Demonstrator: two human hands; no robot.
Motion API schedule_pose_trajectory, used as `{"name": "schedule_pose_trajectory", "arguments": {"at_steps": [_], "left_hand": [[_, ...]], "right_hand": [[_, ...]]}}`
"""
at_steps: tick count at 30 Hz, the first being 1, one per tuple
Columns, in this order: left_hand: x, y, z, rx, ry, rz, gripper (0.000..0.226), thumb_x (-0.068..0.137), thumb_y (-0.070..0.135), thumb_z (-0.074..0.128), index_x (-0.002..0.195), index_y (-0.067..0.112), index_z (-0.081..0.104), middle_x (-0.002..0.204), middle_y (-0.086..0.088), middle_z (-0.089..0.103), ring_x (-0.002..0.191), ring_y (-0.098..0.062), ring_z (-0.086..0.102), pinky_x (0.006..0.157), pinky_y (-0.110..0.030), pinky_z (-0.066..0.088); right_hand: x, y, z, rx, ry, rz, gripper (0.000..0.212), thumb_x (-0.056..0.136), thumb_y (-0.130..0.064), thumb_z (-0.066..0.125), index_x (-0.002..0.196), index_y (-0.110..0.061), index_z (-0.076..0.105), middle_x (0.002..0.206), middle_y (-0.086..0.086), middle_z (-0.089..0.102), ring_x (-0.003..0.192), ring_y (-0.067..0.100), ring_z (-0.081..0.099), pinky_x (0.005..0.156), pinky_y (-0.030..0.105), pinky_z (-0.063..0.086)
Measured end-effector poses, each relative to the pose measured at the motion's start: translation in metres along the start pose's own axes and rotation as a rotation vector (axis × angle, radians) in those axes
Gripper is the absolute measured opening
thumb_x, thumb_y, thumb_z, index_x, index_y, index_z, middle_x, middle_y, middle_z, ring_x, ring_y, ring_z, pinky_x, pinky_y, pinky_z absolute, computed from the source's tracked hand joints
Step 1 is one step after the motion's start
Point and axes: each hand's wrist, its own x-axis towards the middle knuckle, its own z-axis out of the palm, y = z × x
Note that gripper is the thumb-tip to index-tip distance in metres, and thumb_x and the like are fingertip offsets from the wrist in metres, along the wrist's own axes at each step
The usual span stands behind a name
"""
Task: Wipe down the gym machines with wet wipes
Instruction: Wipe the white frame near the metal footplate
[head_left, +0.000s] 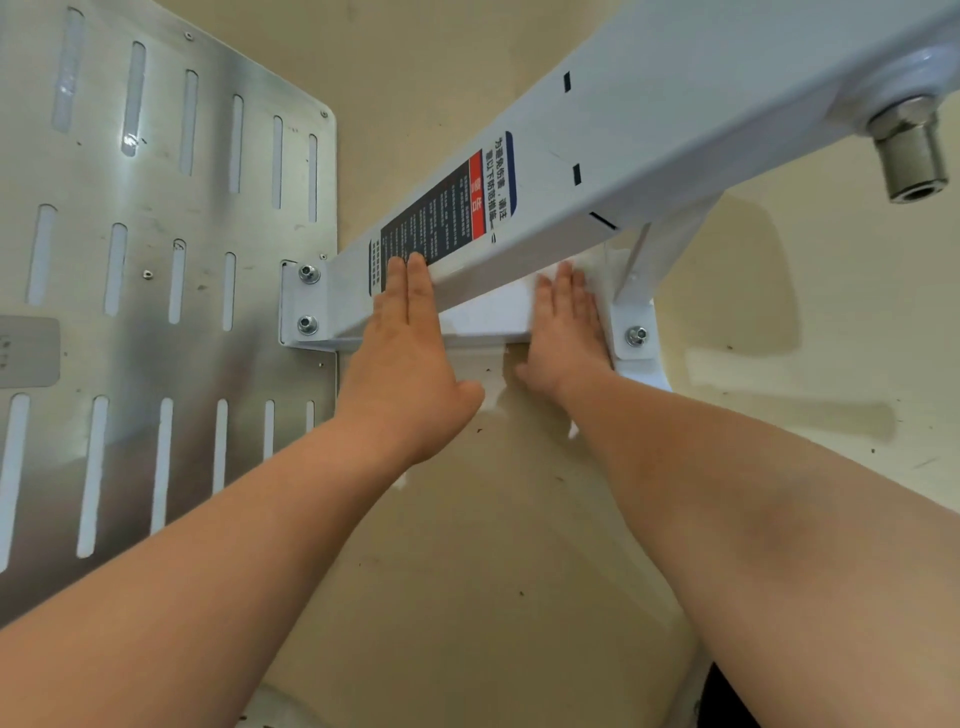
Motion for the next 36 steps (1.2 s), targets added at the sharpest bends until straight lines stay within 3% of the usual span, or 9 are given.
{"name": "schedule_pose_trajectory", "arguments": {"at_steps": [3, 6, 10, 13, 17, 24, 29, 32, 36], "left_hand": [[-0.002, -0.007, -0.005, -0.013, -0.014, 0.026, 0.113, 0.085, 0.028, 0.066, 0.158, 0.022, -0.021, 0.168, 0.003, -0.020, 0.156, -0.017, -0.001, 0.123, -0.030, 0.011], [-0.001, -0.014, -0.007, -0.040, -0.017, 0.055, 0.113, 0.083, 0.030, 0.066, 0.159, 0.025, -0.018, 0.168, 0.008, -0.017, 0.155, -0.009, -0.004, 0.118, -0.022, 0.009], [-0.001, -0.016, -0.007, -0.038, 0.001, 0.055, 0.113, 0.083, 0.032, 0.068, 0.159, 0.027, -0.016, 0.168, 0.009, -0.014, 0.155, -0.007, -0.003, 0.119, -0.022, 0.009], [-0.002, -0.011, -0.007, -0.027, 0.005, 0.037, 0.113, 0.085, 0.032, 0.067, 0.159, 0.024, -0.018, 0.168, 0.007, -0.016, 0.155, -0.009, -0.004, 0.121, -0.025, 0.008], [-0.002, -0.010, -0.009, -0.012, -0.004, 0.023, 0.114, 0.085, 0.032, 0.067, 0.159, 0.023, -0.019, 0.168, 0.005, -0.017, 0.155, -0.011, -0.004, 0.125, -0.031, 0.012], [0.000, -0.010, -0.011, -0.043, -0.019, 0.023, 0.111, 0.084, 0.031, 0.067, 0.160, 0.026, -0.013, 0.169, 0.009, -0.012, 0.155, -0.009, 0.002, 0.119, -0.027, 0.017], [-0.001, -0.010, -0.013, -0.055, -0.019, 0.014, 0.107, 0.085, 0.031, 0.065, 0.161, 0.027, -0.010, 0.169, 0.010, -0.008, 0.155, -0.010, 0.004, 0.120, -0.031, 0.018], [-0.002, -0.005, -0.011, -0.054, -0.012, 0.010, 0.108, 0.086, 0.031, 0.066, 0.161, 0.023, -0.011, 0.169, 0.007, -0.010, 0.155, -0.011, 0.001, 0.121, -0.031, 0.016], [-0.001, -0.004, -0.009, -0.052, -0.026, 0.008, 0.108, 0.087, 0.030, 0.064, 0.159, 0.020, -0.015, 0.169, 0.004, -0.014, 0.155, -0.011, -0.006, 0.124, -0.032, 0.010]], "right_hand": [[0.019, -0.015, -0.006, 0.030, -0.003, 0.085, 0.128, 0.077, -0.053, 0.075, 0.161, -0.005, -0.009, 0.168, 0.020, -0.016, 0.155, 0.038, -0.019, 0.126, 0.048, -0.009], [0.019, -0.038, 0.000, -0.084, 0.019, -0.158, 0.115, 0.079, -0.050, 0.071, 0.161, -0.006, 0.003, 0.169, 0.018, 0.004, 0.157, 0.038, -0.006, 0.127, 0.053, -0.001], [-0.006, -0.042, 0.014, -0.175, -0.037, -0.367, 0.101, 0.092, -0.037, 0.057, 0.162, -0.009, -0.011, 0.170, 0.013, -0.018, 0.155, 0.032, -0.023, 0.127, 0.050, -0.007], [-0.007, -0.019, 0.011, -0.125, -0.028, -0.199, 0.099, 0.095, -0.030, 0.055, 0.161, -0.011, -0.017, 0.166, 0.014, -0.030, 0.153, 0.031, -0.028, 0.127, 0.046, -0.011], [-0.001, -0.007, -0.003, 0.060, -0.042, 0.086, 0.116, 0.089, -0.042, 0.068, 0.160, -0.007, -0.016, 0.165, 0.017, -0.030, 0.154, 0.033, -0.025, 0.127, 0.043, -0.011], [-0.024, -0.023, 0.022, -0.164, -0.034, -0.243, 0.101, 0.093, -0.029, 0.055, 0.160, -0.007, -0.017, 0.165, 0.015, -0.032, 0.153, 0.032, -0.028, 0.127, 0.048, -0.008], [-0.030, 0.005, 0.017, -0.071, -0.035, -0.002, 0.096, 0.097, -0.026, 0.052, 0.160, -0.007, -0.018, 0.164, 0.016, -0.033, 0.153, 0.031, -0.027, 0.126, 0.042, -0.013], [-0.030, -0.012, 0.013, 0.016, -0.047, 0.082, 0.112, 0.092, -0.045, 0.063, 0.159, -0.004, -0.017, 0.164, 0.020, -0.030, 0.154, 0.036, -0.024, 0.126, 0.047, -0.009], [-0.036, -0.043, 0.017, -0.062, -0.101, -0.204, 0.113, 0.090, -0.051, 0.061, 0.160, -0.007, -0.015, 0.164, 0.017, -0.031, 0.153, 0.035, -0.028, 0.127, 0.051, -0.005]]}}
